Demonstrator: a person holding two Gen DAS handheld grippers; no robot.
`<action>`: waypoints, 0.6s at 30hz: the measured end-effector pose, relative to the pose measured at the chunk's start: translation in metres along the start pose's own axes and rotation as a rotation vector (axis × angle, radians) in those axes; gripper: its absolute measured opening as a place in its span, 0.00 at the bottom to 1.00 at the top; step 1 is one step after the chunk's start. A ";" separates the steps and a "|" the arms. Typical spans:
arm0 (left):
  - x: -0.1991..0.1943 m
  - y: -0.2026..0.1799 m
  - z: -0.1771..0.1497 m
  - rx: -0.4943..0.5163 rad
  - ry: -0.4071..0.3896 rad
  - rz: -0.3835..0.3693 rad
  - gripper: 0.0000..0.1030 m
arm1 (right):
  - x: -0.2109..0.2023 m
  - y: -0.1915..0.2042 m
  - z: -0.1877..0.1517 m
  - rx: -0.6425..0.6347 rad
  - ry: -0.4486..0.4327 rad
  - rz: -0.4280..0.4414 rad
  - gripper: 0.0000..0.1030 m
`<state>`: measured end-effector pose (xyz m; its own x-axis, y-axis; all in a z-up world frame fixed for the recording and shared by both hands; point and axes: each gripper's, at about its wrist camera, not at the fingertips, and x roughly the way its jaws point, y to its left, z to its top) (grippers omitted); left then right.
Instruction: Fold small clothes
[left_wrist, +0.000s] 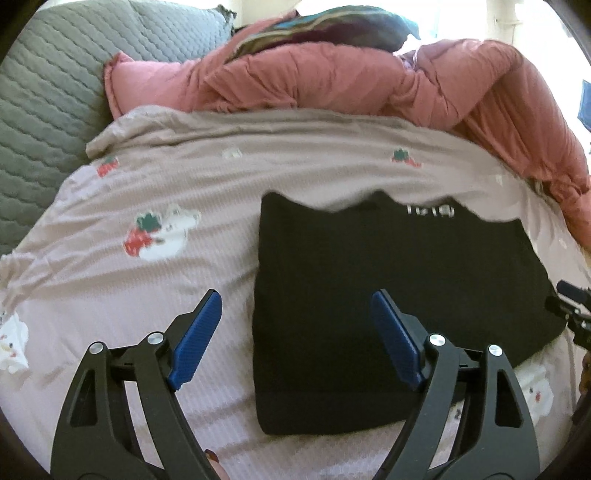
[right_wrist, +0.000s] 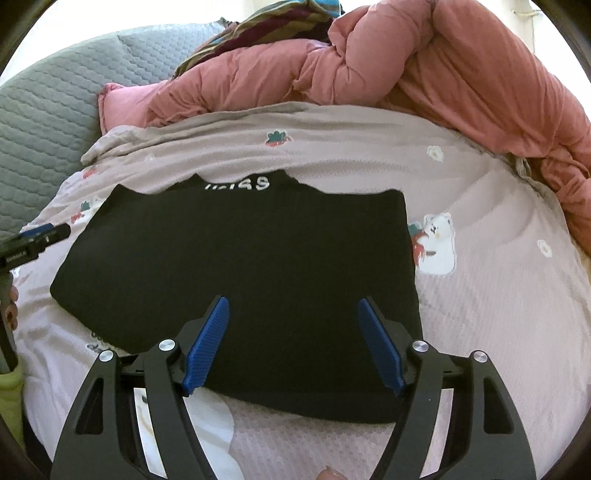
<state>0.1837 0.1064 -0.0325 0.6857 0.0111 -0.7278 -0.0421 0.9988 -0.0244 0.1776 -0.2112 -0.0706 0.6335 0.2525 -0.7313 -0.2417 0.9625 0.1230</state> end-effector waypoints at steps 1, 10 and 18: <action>0.004 -0.001 -0.003 0.002 0.019 0.007 0.74 | 0.002 -0.002 -0.002 0.003 0.016 -0.007 0.69; 0.019 0.001 -0.024 -0.002 0.082 0.023 0.74 | 0.018 -0.021 -0.021 0.056 0.105 -0.034 0.75; 0.008 0.004 -0.029 -0.010 0.074 0.027 0.74 | -0.001 -0.016 -0.020 0.048 0.061 -0.010 0.76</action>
<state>0.1686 0.1090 -0.0583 0.6287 0.0345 -0.7769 -0.0680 0.9976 -0.0107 0.1659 -0.2289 -0.0856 0.5892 0.2374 -0.7723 -0.1990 0.9691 0.1461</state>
